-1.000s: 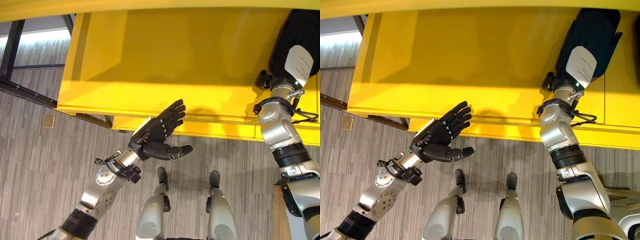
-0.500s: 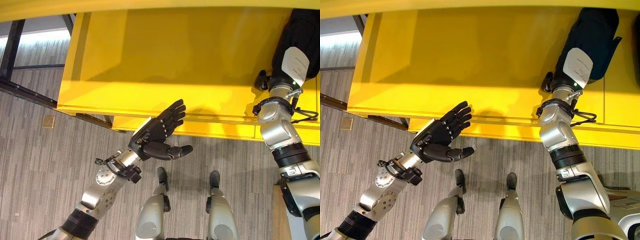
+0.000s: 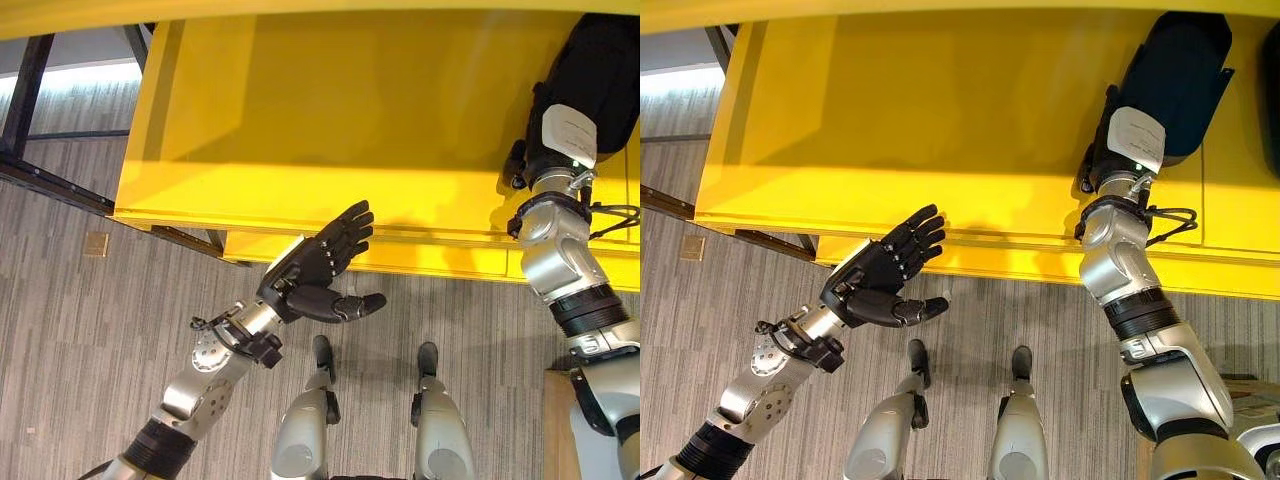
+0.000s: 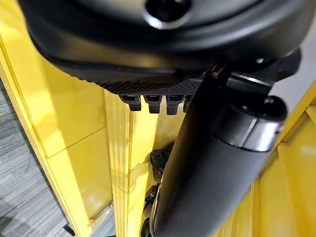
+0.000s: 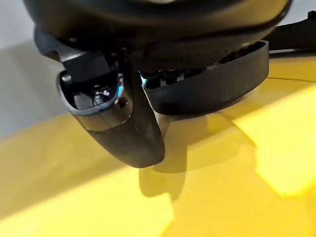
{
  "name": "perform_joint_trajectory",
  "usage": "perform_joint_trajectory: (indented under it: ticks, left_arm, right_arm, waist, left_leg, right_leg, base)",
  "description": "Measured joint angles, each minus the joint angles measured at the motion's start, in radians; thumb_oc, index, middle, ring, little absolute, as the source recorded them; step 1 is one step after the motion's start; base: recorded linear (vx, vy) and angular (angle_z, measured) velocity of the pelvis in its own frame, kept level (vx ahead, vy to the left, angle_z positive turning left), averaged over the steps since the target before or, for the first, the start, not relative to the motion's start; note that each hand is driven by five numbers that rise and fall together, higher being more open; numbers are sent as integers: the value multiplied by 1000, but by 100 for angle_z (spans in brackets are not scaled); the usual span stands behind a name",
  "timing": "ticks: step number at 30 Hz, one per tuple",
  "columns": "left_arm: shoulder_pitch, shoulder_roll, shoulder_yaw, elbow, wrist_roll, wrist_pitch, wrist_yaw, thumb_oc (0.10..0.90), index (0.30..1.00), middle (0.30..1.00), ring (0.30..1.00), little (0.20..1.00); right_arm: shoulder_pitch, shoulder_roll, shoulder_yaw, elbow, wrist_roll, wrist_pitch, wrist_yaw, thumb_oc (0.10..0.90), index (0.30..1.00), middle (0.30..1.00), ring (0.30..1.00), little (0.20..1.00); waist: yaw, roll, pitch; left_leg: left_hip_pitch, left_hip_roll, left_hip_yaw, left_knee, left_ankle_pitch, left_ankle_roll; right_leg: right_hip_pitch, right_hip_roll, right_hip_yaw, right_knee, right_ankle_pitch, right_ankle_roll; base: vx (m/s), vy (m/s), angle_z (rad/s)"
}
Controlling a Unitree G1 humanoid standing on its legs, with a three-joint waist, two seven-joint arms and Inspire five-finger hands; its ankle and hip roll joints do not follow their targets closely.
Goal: Move parts from the plastic box to the shelf.
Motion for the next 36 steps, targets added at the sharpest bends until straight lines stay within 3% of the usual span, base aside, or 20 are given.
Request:
perform_joint_trajectory:
  ticks: [5,12,36]
  left_arm:
    - [2,0,13,0,10,2,-1,900,1000,1000,1000,1000]
    - [0,1,18,0,30,20,-1,900,1000,1000,1000,1000]
    - [19,2,53,-1,30,21,-22,900,1000,1000,1000,1000]
  right_arm:
    - [19,-16,6,-49,-36,18,92,900,1000,1000,1000,1000]
    - [44,-16,30,-73,-42,28,139,900,1000,1000,1000,1000]
    - [110,-18,30,-122,-178,4,178,900,1000,1000,1000,1000]
  waist:
    - [1,-15,-2]
    - [-2,-49,-4]
    - [0,-66,-4]
  left_leg:
    - [-1,9,-2,0,1,-2]
    - [-1,17,-3,0,3,-5]
    - [-10,19,-10,3,2,-6]
  right_leg:
    - [0,9,-2,1,-1,-4]
    - [-1,17,-2,2,-1,-9]
    - [-4,20,-3,2,-1,-11]
  base:
    - [0,0,0]
    - [0,0,0]
    - [0,0,0]
